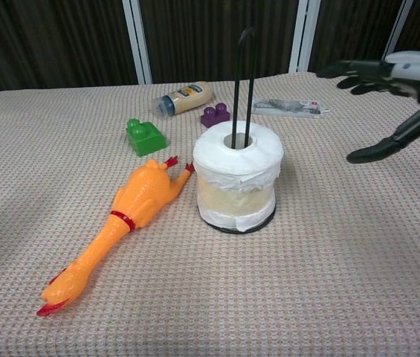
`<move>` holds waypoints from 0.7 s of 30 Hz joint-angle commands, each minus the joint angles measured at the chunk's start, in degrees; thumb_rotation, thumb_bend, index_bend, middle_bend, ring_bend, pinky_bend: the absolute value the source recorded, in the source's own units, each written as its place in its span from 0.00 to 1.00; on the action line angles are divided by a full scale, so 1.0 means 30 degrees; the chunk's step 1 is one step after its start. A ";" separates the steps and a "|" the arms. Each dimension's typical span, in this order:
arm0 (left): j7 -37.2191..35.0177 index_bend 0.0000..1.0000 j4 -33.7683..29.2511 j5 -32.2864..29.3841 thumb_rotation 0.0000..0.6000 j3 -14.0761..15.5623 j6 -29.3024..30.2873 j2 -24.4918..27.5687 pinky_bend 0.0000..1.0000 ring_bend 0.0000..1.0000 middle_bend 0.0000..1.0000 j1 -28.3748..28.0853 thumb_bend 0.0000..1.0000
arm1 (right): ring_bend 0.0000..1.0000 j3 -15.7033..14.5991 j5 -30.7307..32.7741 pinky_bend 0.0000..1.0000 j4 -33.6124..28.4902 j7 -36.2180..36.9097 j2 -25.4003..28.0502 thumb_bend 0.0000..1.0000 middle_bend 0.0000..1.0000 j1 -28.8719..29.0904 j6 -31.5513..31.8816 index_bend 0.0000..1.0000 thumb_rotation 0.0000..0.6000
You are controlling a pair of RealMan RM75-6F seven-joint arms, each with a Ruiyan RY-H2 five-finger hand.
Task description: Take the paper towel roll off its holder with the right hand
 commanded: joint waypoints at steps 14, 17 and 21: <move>-0.0470 0.17 0.0327 0.0581 1.00 0.0133 0.0633 0.0022 0.37 0.16 0.18 0.0292 0.55 | 0.00 0.0753 0.4369 0.03 0.0872 -0.5794 -0.5124 0.07 0.00 0.3113 -0.1015 0.00 1.00; -0.0484 0.17 0.0369 0.0690 1.00 0.0160 0.0671 0.0025 0.37 0.16 0.18 0.0307 0.55 | 0.00 0.0767 0.5024 0.03 0.1284 -0.6707 -0.5878 0.07 0.00 0.3424 -0.0776 0.00 1.00; -0.0533 0.18 0.0426 0.0826 1.00 0.0193 0.0731 0.0034 0.37 0.16 0.18 0.0327 0.55 | 0.00 0.0739 0.5430 0.03 0.1814 -0.7830 -0.6711 0.07 0.00 0.3663 -0.0119 0.00 1.00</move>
